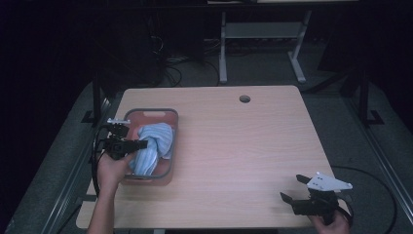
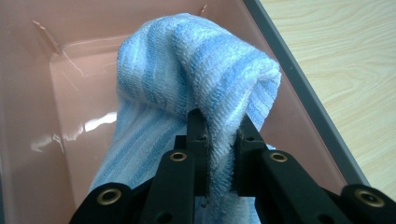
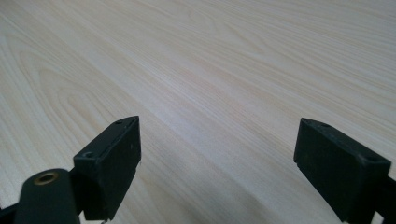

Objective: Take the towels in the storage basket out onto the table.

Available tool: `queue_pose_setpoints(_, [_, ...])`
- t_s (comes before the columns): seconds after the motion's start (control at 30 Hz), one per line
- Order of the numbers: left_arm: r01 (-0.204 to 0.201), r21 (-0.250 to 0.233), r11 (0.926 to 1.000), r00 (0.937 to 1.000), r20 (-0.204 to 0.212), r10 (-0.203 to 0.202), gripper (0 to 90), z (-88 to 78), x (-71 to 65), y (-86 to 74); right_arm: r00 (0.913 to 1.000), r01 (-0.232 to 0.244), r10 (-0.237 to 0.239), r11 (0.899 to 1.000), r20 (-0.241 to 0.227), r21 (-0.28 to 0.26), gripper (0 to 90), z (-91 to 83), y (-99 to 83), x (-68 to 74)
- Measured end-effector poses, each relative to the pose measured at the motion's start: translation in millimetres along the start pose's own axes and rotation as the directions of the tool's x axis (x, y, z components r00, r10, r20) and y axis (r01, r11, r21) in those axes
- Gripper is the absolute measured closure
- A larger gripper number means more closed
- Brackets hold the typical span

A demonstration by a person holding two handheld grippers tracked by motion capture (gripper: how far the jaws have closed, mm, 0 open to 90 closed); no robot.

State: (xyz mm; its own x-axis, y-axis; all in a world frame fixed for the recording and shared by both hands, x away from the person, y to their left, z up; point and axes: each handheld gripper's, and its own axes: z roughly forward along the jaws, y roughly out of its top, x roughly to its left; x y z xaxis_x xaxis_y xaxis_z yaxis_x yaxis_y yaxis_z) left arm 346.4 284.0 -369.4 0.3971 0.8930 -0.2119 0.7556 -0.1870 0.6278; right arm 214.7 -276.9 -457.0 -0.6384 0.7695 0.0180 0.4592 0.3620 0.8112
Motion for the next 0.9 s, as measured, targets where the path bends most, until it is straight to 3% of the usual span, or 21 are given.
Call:
queue_pose_setpoints(0.57, [0.001, -0.051, 0.9987, 0.9999, 0.017, 0.0, 80.7, -20.2, -0.1, 15.2, 1.0, 0.009, -0.009, 1.0, 0.003, -0.001, 14.4, 1.1, -0.1, -1.7])
queue_pose_setpoints(0.9, [-0.002, -0.105, 0.9945, 0.9996, 0.029, 0.005, 80.7, -46.2, -2.8, 24.6, 0.9999, -0.012, 0.012, 1.0, 0.011, -0.013, 14.4, -2.9, -1.0, -5.0])
